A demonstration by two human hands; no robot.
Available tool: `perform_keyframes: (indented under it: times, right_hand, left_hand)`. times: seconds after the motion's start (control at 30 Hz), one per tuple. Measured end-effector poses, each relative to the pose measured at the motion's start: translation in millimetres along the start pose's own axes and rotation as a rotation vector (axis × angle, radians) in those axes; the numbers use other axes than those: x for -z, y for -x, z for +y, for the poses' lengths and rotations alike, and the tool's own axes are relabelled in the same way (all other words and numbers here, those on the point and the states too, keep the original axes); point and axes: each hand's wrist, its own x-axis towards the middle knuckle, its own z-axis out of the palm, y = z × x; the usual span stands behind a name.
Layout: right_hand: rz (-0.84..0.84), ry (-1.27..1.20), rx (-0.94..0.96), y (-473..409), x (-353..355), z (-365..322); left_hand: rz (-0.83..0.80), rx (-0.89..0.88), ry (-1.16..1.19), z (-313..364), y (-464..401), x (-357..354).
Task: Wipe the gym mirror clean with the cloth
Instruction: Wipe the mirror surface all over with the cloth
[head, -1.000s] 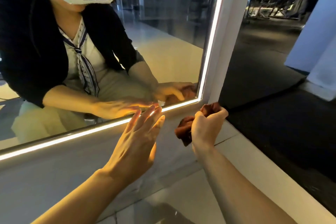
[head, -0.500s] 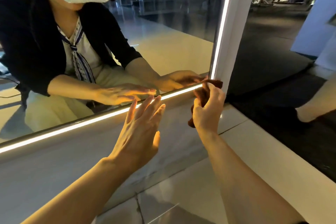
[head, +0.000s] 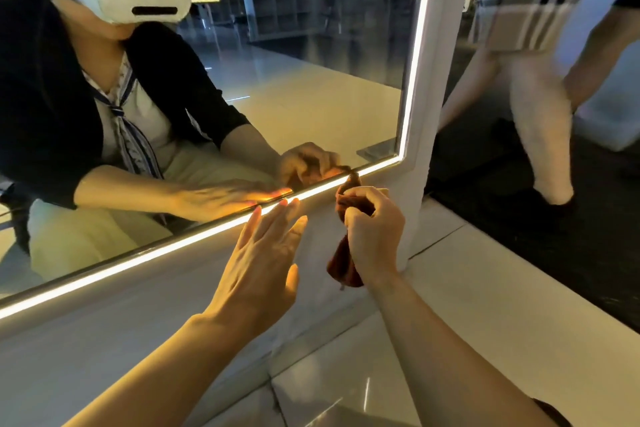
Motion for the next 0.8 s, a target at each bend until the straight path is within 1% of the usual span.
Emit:
perform_keyframes:
  times: [0.07, 0.1, 0.13, 0.23, 0.27, 0.37, 0.4, 0.43, 0.53, 0.57, 0.63, 0.7, 0.73, 0.8]
  right_hand:
    - [0.130, -0.039, -0.132, -3, -6, 2]
    - [0.152, -0.055, -0.198, -2, -11, 2]
    - [0.136, -0.069, -0.230, 1, -18, 2]
    - [0.030, -0.055, -0.227, 22, -40, -7]
    - [0.050, -0.071, -0.245, 27, -44, -12]
    - [0.256, -0.158, -0.335, 33, -43, -24]
    - [0.275, -0.197, -0.337, 32, -43, -25]
    - [0.245, -0.222, -0.328, 32, -42, -27]
    - [0.041, -0.069, -0.322, 47, -51, -37]
    - [0.019, -0.045, -0.336, 56, -55, -45]
    - [0.112, -0.097, -0.361, 64, -62, -64]
    - [0.225, -0.078, -0.320, 56, -63, -76]
    - [0.233, -0.029, -0.277, 49, -62, -77]
    - [0.149, 0.062, -0.222, 39, -58, -70]
  left_hand:
    - [0.005, 0.005, 0.015, -3, 3, 3]
    - [0.008, 0.006, 0.016, -5, 5, 4]
    - [0.006, 0.008, 0.018, -6, 7, 5]
    - [0.002, 0.019, 0.037, -12, 13, 10]
    - [0.005, 0.024, 0.056, -14, 15, 12]
    - [0.018, 0.035, 0.134, -21, 24, 21]
    - [0.019, 0.042, 0.148, -23, 28, 25]
    - [0.024, 0.046, 0.157, -26, 32, 29]
    - [0.019, 0.059, 0.194, -36, 45, 39]
    - [0.018, 0.066, 0.217, -39, 48, 43]
    - [0.035, 0.086, 0.273, -42, 47, 51]
    - [0.058, 0.116, 0.331, -42, 44, 57]
    - [0.063, 0.123, 0.349, -42, 42, 59]
    - [0.061, 0.115, 0.358, -43, 43, 58]
